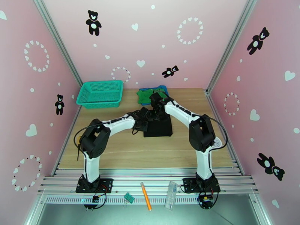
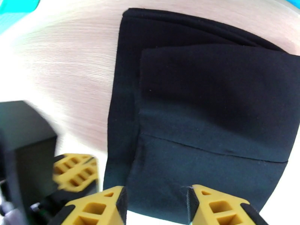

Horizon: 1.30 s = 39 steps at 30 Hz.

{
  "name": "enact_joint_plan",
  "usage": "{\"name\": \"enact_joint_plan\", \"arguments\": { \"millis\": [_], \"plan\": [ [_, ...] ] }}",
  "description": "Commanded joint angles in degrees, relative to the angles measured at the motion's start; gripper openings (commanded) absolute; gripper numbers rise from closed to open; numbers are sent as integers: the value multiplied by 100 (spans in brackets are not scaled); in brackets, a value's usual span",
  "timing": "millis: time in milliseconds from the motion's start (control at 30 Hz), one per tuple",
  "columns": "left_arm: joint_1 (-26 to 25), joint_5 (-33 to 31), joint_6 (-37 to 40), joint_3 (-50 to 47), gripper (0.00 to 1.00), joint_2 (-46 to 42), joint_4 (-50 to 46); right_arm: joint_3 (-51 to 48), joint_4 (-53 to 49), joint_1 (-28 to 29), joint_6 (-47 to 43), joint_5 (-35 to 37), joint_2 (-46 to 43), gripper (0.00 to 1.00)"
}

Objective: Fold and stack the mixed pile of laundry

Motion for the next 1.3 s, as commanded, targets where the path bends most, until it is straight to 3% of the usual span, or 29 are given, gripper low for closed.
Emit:
{"name": "enact_joint_plan", "arguments": {
  "millis": [0, 267, 467, 567, 600, 667, 833, 1033, 1267],
  "plan": [
    [-8, -390, 373, 568, 16, -660, -595, 49, -254, -13, -35, 291, -485, 47],
    [-4, -202, 150, 385, 36, -1472, -779, -1362, 101, -803, -332, 248, -1363, 50],
    [-110, 456, -497, -718, 37, -1730, 60, -2219, 387, -1173, -629, 97, -1581, 53],
    [-196, 724, -856, -1103, 42, -1591, 523, -2556, 760, -1260, -527, 25, -1533, 55],
    [-222, 818, -961, -1209, 54, -1530, 679, -2630, 910, -1292, -482, 15, -1472, 55],
    [-321, 890, -1130, -1340, 65, -1440, 875, -2688, 1135, -1317, -450, -25, -1292, 55],
    [-444, 786, -1370, -1497, 65, -1432, 981, -2766, 1559, -1300, -258, -275, -830, 54],
    [-456, 604, -1431, -1537, 69, -1751, 643, -3547, 2295, -912, 823, -120, -971, 54],
    [-472, 314, -1742, -2026, 87, -2627, -62, -4583, 3740, 632, 3361, 1123, -1571, 53]
  ]
}}
